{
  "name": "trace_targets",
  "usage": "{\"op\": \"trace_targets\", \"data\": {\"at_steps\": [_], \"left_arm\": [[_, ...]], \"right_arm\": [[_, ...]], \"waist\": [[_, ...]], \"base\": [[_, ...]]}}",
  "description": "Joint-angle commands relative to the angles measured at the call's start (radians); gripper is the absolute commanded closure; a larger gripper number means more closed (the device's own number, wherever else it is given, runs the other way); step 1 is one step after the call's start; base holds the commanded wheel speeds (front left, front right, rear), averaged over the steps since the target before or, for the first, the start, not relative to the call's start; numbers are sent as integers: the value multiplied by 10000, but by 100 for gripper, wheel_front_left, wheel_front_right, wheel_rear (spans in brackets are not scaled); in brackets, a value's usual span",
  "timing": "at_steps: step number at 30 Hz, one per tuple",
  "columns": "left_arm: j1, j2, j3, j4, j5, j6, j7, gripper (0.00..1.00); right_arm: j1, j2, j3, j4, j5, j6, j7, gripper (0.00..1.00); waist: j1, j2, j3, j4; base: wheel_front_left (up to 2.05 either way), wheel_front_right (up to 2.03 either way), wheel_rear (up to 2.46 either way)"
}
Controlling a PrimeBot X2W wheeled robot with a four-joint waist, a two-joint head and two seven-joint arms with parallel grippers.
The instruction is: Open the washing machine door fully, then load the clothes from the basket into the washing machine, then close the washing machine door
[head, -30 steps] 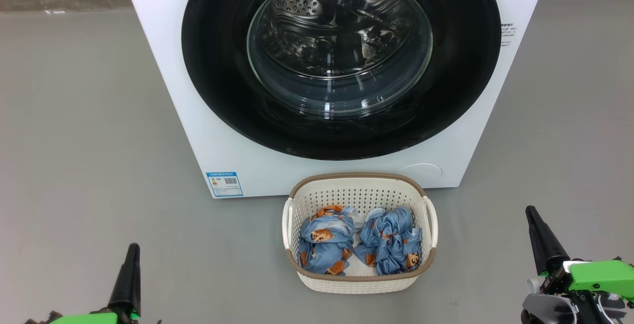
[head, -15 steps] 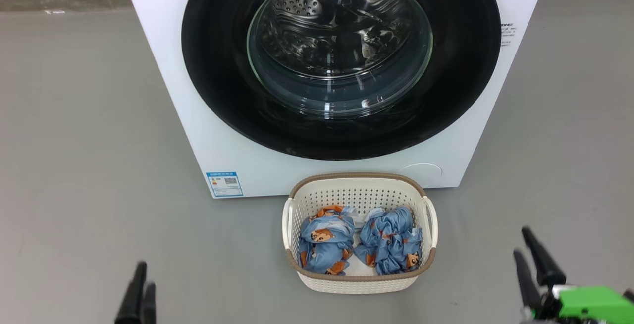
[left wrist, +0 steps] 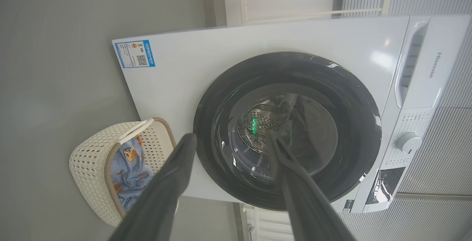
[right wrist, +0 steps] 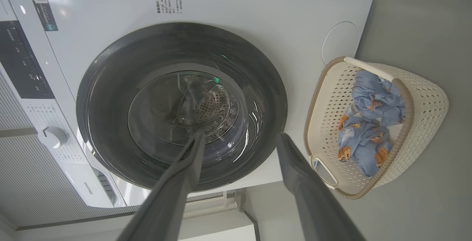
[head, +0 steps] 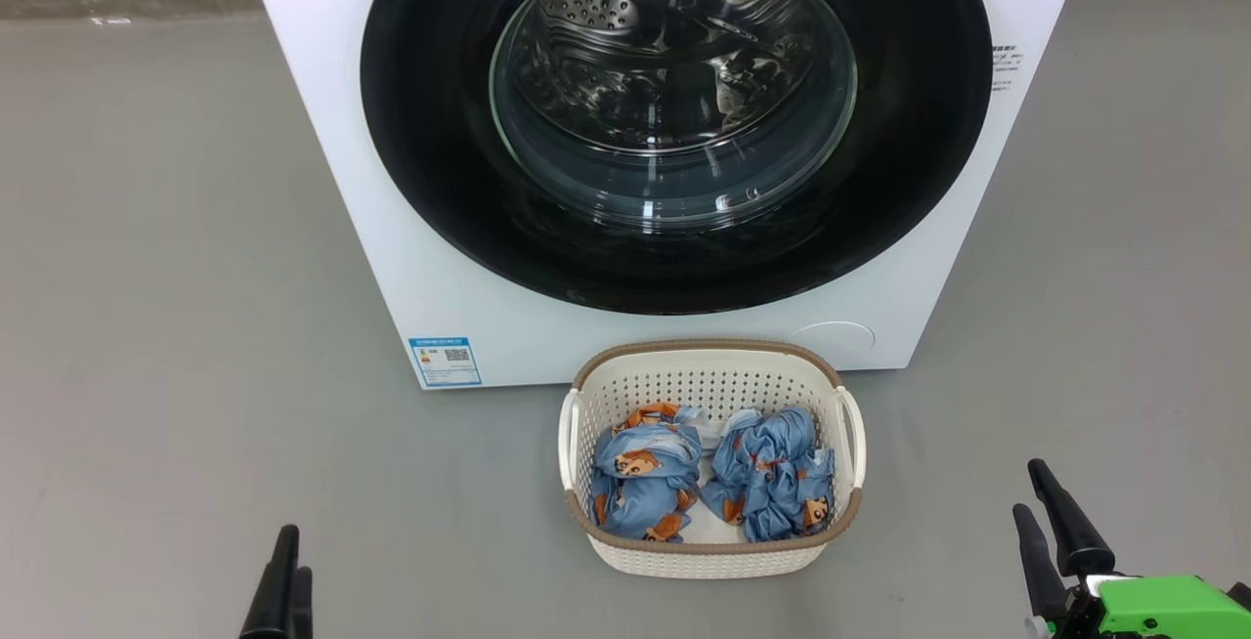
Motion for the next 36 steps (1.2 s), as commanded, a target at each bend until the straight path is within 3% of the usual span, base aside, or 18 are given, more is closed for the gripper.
{"op": "trace_targets", "data": {"at_steps": [1,19,36], "left_arm": [[-269,203,3,-358,215,-12,-133,0],[-269,346,-133,-559,2068,-24,-634,0],[-300,450,-374,-671,4437,-35,-1134,0]], "right_arm": [[-246,-223,110,-320,-170,2,-146,0],[-408,-723,691,-411,-1361,2,-729,0],[-518,-1149,1274,-493,-3282,3,-1233,0]], "waist": [[-2,0,0,4],[-2,0,-38,59],[-3,0,-83,148]], "base": [[0,0,0],[0,0,0],[0,0,0]]}}
